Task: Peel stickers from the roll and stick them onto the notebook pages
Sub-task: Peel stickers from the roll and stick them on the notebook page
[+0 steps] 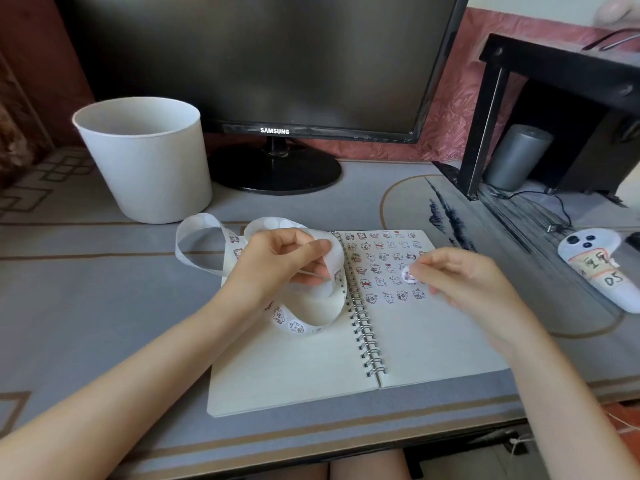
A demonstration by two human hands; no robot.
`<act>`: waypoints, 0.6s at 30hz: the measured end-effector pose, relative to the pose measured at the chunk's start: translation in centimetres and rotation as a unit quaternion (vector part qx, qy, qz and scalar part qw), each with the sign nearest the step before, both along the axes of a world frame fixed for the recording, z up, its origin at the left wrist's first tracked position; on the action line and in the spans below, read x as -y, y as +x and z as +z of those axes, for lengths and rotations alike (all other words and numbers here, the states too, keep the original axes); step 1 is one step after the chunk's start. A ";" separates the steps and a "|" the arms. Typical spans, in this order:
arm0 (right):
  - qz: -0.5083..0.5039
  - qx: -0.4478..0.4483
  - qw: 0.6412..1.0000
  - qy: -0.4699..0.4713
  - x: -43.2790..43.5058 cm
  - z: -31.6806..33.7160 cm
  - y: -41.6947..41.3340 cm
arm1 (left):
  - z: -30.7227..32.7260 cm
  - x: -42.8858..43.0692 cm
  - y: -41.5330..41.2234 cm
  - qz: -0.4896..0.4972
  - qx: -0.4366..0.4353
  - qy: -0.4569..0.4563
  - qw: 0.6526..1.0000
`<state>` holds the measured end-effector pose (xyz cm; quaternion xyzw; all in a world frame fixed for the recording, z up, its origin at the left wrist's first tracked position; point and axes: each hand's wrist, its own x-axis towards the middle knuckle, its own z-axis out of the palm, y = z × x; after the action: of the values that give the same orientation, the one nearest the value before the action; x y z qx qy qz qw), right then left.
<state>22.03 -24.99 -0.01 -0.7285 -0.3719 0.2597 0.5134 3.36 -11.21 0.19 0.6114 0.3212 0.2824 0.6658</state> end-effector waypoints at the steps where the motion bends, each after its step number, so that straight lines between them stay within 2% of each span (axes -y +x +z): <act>1: -0.017 -0.002 1.000 -0.021 0.5 -0.2 0.8 | 0.0 0.0 0.0 0.000 -0.001 0.001 1.000; 5: -0.056 0.007 0.996 -0.067 1.6 -0.6 2.6 | -0.1 0.0 0.0 -0.003 -0.006 0.004 1.000; 18: -0.059 0.039 0.994 -0.080 1.2 -1.0 2.6 | -0.1 -0.1 0.1 -0.006 -0.004 0.010 1.000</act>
<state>24.65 -26.23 -1.00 -0.7976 -0.3263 0.2293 0.4525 3.43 -11.10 0.06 0.6211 0.3177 0.2789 0.6599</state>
